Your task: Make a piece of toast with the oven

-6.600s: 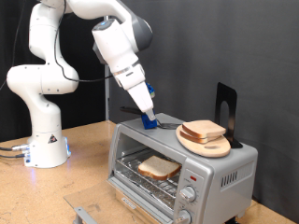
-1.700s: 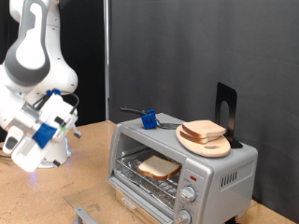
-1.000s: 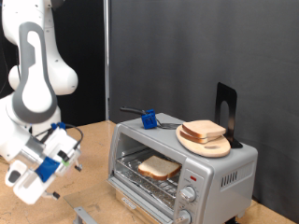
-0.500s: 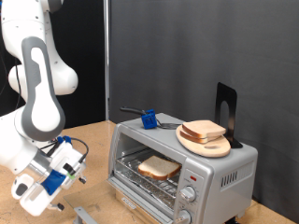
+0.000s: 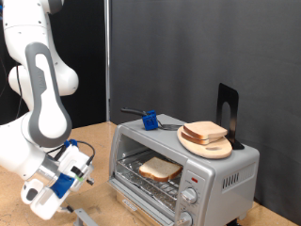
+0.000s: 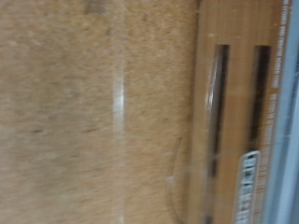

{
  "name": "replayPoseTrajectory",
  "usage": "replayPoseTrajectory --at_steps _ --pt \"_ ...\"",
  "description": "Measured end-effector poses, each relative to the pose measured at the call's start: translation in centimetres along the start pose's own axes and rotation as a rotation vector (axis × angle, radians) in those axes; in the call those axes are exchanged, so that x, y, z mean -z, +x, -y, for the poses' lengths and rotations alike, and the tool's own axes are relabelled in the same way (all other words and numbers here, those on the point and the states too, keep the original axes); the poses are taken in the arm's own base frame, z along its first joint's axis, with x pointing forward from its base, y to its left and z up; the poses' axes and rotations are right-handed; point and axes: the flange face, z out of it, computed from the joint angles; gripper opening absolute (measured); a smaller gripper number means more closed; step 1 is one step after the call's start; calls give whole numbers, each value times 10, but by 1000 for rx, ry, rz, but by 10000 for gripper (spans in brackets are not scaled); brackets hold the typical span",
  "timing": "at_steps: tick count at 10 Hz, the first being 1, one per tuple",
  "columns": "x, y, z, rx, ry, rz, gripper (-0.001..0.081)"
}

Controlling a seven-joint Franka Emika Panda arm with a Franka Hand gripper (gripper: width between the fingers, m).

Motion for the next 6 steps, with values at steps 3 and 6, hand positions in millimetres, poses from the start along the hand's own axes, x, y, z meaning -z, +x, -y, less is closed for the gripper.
replayPoseTrajectory --at_steps 3,6 --pt "13 -11 17 4 67 98 682" --pt "37 -27 42 2 115 178 682"
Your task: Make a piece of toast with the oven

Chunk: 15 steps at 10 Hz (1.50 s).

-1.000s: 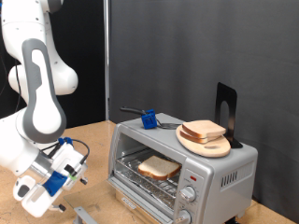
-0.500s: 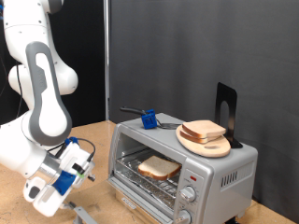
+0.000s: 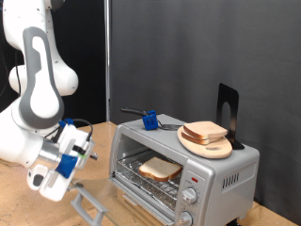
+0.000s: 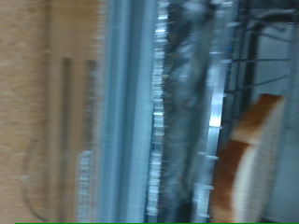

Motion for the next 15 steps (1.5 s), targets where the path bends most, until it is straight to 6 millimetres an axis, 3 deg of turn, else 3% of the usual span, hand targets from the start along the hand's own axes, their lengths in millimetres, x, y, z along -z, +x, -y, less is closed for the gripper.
replayPoseTrajectory --at_steps 6,15 --pt "13 -37 50 9 62 33 682" --pt "-15 -70 92 10 82 26 682"
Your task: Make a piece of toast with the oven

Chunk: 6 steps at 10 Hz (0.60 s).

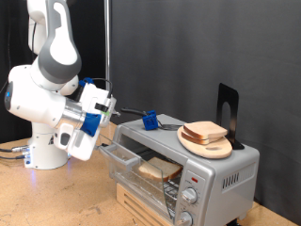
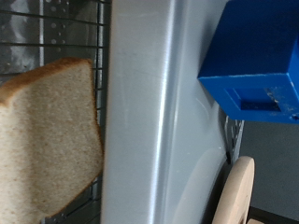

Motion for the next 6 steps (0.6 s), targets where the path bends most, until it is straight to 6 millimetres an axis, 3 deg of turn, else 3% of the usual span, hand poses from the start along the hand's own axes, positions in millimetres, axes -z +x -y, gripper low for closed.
replayPoseTrajectory --at_steps 6 --pt "-15 -7 10 -4 4 11 682"
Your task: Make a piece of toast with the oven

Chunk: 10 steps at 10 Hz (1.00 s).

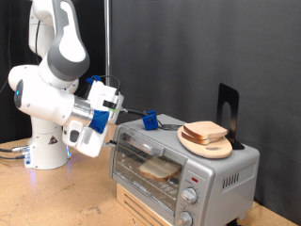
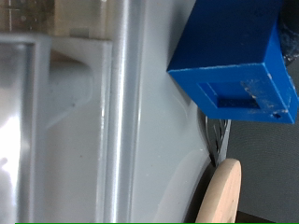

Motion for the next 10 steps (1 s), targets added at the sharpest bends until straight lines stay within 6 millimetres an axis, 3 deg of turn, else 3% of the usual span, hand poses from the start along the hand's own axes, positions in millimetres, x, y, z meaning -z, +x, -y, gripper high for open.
replayPoseTrajectory --at_steps 3,7,10 --pt "10 1 -2 -35 -19 -14 682" --pt "49 13 -6 -75 19 -89 682" --pt "52 7 -2 -79 41 34 682"
